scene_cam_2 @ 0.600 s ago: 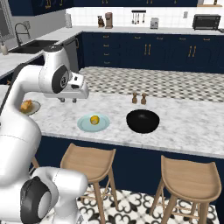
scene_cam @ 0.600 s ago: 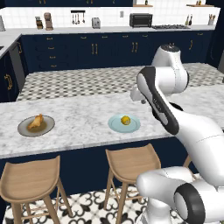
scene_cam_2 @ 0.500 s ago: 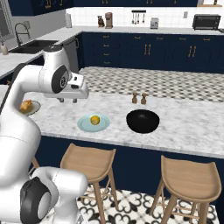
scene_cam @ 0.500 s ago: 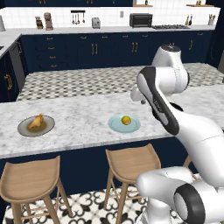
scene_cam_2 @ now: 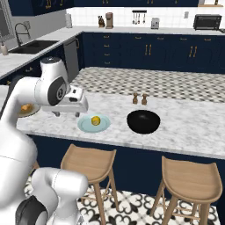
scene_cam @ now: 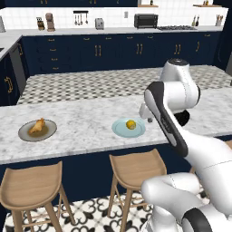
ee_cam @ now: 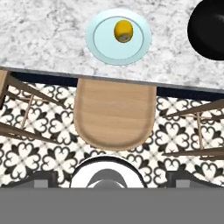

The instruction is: Pick the chicken drumstick and lemon from their plates and place them in the bowl. Then put the bowl in the fridge.

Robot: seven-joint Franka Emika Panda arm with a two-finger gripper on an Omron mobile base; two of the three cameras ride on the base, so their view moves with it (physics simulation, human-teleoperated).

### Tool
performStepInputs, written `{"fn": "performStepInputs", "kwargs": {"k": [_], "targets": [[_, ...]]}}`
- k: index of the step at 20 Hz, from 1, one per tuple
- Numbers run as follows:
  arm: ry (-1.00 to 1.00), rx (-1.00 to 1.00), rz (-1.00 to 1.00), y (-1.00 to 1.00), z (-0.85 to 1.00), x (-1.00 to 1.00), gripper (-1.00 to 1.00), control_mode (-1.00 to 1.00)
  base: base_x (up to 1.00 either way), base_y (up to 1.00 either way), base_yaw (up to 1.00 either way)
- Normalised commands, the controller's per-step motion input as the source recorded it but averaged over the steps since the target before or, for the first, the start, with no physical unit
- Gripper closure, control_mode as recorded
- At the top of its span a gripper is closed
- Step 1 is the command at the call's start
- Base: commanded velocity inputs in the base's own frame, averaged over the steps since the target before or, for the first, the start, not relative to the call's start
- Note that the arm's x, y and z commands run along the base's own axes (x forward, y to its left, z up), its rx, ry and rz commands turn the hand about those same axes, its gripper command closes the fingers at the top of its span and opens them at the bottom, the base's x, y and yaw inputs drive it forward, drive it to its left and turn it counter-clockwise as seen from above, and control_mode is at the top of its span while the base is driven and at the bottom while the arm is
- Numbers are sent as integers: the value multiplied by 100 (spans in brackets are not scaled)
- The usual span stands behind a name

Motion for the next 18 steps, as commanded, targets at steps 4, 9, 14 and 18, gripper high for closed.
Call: {"fn": "performStepInputs", "kwargs": {"k": [4, 9, 14, 18], "targets": [[9, 0, 0, -12, -69, 73, -100, -100, 0, 0, 0], [0, 1, 0, -14, -65, 64, -100, -100, 0, 0, 0], [0, 0, 2, 0, -38, 56, -100, -100, 0, 0, 0], [0, 0, 0, 0, -26, 49, -100, -100, 0, 0, 0]]}}
